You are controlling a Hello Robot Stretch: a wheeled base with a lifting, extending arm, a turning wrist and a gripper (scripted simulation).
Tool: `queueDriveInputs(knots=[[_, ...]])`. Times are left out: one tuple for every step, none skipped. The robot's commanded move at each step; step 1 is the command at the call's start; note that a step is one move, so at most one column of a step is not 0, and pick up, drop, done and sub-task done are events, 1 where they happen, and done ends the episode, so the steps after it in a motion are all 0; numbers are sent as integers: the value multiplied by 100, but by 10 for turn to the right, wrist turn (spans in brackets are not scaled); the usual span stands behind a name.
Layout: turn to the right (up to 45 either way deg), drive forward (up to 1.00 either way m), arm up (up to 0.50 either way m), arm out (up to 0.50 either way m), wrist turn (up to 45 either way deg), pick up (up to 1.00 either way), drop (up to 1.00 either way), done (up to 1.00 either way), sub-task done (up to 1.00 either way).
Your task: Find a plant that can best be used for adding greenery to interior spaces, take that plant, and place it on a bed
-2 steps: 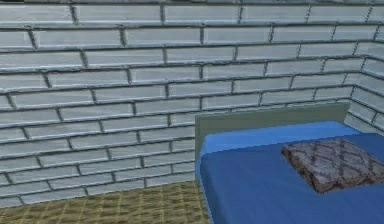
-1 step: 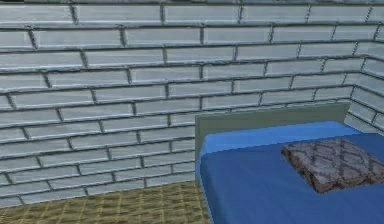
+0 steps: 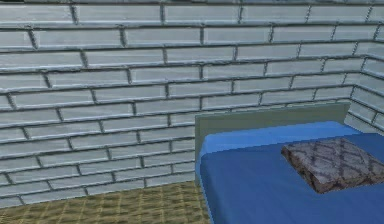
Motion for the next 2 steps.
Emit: queueDriveInputs(knots=[[0, 0, 0, -8, 0, 0, 0, 0, 0], [0, 0, 0, 0, 0, 0, 0, 100, 0]])
